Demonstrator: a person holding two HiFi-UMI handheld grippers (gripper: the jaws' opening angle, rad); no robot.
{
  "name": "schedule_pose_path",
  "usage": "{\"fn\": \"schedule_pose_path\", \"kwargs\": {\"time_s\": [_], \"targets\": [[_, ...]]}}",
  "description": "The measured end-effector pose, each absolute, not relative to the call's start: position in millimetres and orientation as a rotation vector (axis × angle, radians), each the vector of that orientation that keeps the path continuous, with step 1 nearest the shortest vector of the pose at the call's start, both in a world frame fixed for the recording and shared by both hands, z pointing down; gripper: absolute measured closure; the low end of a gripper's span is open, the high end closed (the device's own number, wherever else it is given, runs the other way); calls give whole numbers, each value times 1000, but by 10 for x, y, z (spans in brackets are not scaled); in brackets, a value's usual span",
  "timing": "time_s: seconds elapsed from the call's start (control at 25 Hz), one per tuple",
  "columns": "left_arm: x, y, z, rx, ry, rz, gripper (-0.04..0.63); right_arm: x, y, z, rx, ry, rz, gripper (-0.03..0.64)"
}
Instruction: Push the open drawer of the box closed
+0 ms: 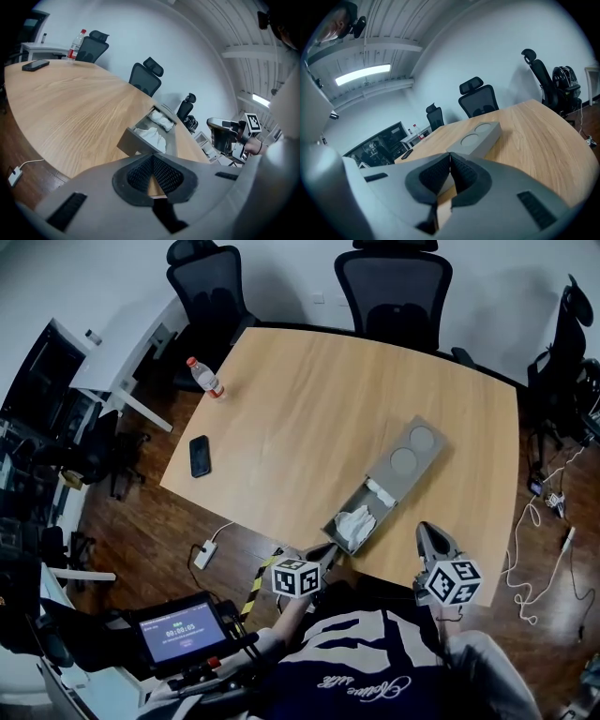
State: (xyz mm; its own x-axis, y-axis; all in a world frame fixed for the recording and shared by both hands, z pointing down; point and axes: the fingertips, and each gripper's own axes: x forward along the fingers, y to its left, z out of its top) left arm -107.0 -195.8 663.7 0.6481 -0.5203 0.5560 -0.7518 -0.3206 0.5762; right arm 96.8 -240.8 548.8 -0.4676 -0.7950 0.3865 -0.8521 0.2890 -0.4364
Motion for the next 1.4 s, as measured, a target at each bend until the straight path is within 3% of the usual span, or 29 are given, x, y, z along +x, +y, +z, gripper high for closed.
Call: {"fn": "schedule_pose_path", "kwargs": {"time_s": [1.4], "targets": [[121,-3412,6570,2125,-868,264,594,2109,-2826,5743,1765,-2283,1026,618]]}}
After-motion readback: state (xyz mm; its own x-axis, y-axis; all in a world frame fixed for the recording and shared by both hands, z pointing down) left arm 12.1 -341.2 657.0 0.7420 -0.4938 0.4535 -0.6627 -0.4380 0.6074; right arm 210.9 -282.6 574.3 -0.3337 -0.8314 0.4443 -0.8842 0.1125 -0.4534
